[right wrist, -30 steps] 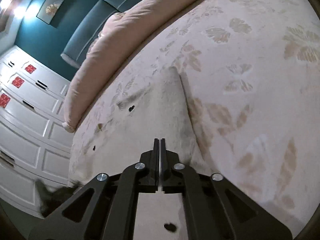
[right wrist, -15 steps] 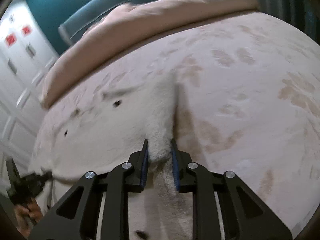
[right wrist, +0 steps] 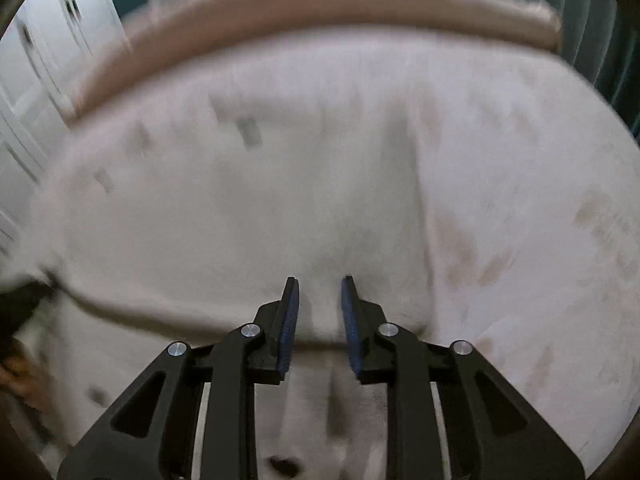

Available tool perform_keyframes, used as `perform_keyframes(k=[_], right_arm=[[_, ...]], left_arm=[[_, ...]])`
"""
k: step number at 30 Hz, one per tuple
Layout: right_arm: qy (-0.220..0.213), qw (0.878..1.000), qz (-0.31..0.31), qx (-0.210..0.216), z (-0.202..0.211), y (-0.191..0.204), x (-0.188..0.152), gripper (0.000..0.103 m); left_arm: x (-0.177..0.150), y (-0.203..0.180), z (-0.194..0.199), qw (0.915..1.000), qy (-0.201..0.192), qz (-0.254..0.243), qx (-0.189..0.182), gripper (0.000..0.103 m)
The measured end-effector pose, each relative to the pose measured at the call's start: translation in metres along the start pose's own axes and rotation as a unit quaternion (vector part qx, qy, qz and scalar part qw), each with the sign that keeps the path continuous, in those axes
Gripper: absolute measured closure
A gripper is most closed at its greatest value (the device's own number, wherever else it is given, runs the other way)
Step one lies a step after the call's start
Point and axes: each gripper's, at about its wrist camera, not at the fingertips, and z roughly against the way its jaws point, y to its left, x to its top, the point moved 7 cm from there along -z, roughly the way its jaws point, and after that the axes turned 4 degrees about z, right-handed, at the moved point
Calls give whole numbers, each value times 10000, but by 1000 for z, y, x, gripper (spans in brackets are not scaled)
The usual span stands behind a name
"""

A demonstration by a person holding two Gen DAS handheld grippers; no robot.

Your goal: Fold small clothes

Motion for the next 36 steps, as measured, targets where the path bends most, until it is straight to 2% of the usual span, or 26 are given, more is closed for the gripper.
perform_keyframes(k=[4,5,6,7,8,10,11,12,13,15,17,19,21,22,24,25,28,30,31,32,33,34,36], right_arm=[[-550,9975,-411,152,38,-7,10,82],[-439,9984,-359,21,34,-10,7,77],[-63,9995,-286,-76,18,-13,-1,77],[27,9997,-252,-36,10,-14,-5,79],[-139,9997,-205,-70,16,-13,-5,79],[-213,9997,-84,-80,35,-1,-7,76],[-298,9995,-60,27,46,6,-10,70],[-370,9992,-24,126,56,14,-16,64],[-411,9990,17,174,62,23,-24,63],[-323,9990,91,294,69,39,-45,62],[-199,9989,101,407,77,48,-70,61],[1,9989,145,449,81,59,-97,61],[121,9987,185,462,86,68,-119,58],[182,9985,190,471,86,71,-124,56],[340,9981,149,501,88,78,-138,54],[396,9978,115,523,88,80,-141,54],[477,9978,121,450,90,85,-146,52],[485,9978,126,429,92,88,-145,50],[489,9979,110,406,91,88,-144,50],[487,9980,82,396,92,87,-143,49],[480,9980,50,418,93,88,-141,49],[467,9979,10,448,94,88,-140,49],[412,9981,-25,467,96,88,-138,49]], left_arm=[[-2,-4,2,9995,0,-284,141,84],[-2,-2,3,9997,13,-240,82,84],[-2,-1,6,9999,22,-167,2,84],[-1,4,12,9998,58,21,-164,83],[0,9,18,9995,68,173,-260,80],[11,27,40,9979,-89,489,-422,67],[21,44,55,9964,-279,674,-425,48],[27,60,68,9951,-452,813,-342,40],[39,86,86,9920,-730,1000,-232,38],[60,132,109,9876,-959,1243,35,34],[84,194,129,9790,-1149,1624,438,34],[106,256,146,9663,-1334,2075,735,34],[122,311,156,9510,-1458,2592,841,34],[130,346,160,9372,-1509,3006,920,34],[138,379,162,9212,-1572,3468,801,34],[141,396,159,9103,-1564,3784,606,34],[147,413,140,8989,-1345,4164,202,34],[155,412,139,9008,-1465,4077,277,37],[161,407,136,9074,-1413,3946,304,43],[168,404,136,9147,-1371,3793,250,71],[173,397,136,9228,-1282,3628,209,89],[178,381,137,9334,-1250,3360,168,93],[184,345,147,9495,-1352,2830,128,94]])
